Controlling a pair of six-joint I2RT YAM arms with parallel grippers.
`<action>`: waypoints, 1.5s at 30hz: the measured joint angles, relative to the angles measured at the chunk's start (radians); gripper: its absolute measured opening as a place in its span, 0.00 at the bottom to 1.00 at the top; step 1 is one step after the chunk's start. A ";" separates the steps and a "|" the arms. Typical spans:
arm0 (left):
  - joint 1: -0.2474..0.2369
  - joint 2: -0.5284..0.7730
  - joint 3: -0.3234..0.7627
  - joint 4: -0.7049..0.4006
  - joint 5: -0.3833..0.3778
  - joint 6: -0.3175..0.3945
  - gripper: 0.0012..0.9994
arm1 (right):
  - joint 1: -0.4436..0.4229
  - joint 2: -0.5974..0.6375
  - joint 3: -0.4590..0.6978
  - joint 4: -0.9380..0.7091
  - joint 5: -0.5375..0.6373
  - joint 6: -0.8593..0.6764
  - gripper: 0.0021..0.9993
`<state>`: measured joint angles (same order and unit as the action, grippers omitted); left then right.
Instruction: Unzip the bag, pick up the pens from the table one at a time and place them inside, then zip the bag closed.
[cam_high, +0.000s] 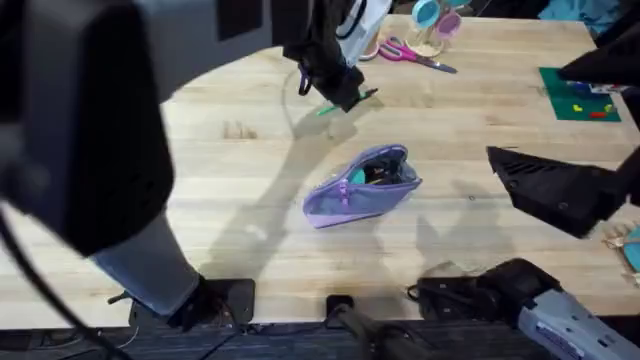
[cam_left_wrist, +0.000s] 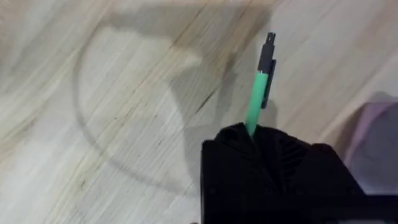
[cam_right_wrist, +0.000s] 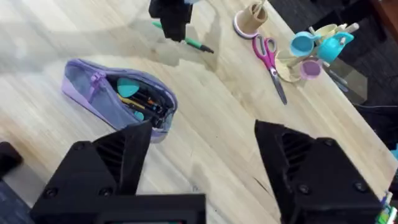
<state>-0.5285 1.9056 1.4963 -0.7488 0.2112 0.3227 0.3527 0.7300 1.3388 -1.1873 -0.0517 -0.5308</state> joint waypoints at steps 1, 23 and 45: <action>0.000 -0.016 0.000 -0.003 0.008 0.002 0.04 | 0.000 0.000 0.000 -0.001 0.000 0.000 1.00; -0.139 -0.559 -0.235 0.008 0.033 -0.056 0.04 | 0.000 0.000 0.000 -0.003 0.000 0.000 1.00; -0.341 -0.425 -0.236 0.136 0.053 -0.334 0.04 | 0.000 -0.096 0.000 -0.003 0.056 0.000 1.00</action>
<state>-0.8700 1.4806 1.2606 -0.6126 0.2643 -0.0116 0.3527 0.6339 1.3388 -1.1900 0.0047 -0.5308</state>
